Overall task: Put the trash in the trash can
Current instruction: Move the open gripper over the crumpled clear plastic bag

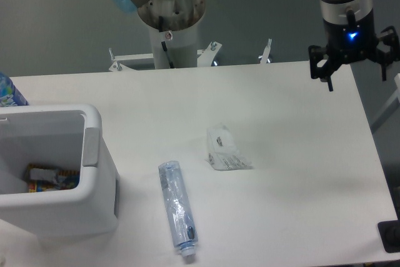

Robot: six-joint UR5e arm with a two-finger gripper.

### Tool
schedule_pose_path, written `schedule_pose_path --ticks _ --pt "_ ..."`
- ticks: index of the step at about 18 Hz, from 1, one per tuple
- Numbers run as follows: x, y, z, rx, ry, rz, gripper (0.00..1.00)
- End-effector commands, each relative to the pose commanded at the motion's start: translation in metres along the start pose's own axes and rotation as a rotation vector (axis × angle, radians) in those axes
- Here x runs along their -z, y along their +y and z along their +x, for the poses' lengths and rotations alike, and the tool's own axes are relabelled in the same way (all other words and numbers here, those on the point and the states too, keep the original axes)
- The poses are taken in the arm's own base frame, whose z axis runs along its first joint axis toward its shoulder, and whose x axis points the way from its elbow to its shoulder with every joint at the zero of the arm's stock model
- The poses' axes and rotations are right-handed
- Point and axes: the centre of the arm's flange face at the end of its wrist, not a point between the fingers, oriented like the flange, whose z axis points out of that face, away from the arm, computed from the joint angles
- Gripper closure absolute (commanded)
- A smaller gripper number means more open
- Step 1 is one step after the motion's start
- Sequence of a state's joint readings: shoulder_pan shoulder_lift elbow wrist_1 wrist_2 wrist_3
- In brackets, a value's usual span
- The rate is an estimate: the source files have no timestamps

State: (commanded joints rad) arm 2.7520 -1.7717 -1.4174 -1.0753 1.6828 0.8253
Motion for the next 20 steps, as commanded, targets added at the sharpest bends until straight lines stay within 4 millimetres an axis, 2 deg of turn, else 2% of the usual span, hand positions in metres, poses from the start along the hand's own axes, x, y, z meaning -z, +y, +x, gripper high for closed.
schedule_pose_path --ticks 5,10,14,18,20 --pt "-0.004 0.001 0.003 -0.001 0.008 -0.004 0.00" --pt "-0.015 0.000 0.018 -0.005 0.035 -0.023 0.00" --pt "-0.040 0.012 0.041 -0.008 0.112 -0.033 0.00" --pt "-0.047 0.020 0.066 0.037 0.150 -0.043 0.00" --pt "-0.056 0.015 0.090 0.069 0.179 -0.058 0.00"
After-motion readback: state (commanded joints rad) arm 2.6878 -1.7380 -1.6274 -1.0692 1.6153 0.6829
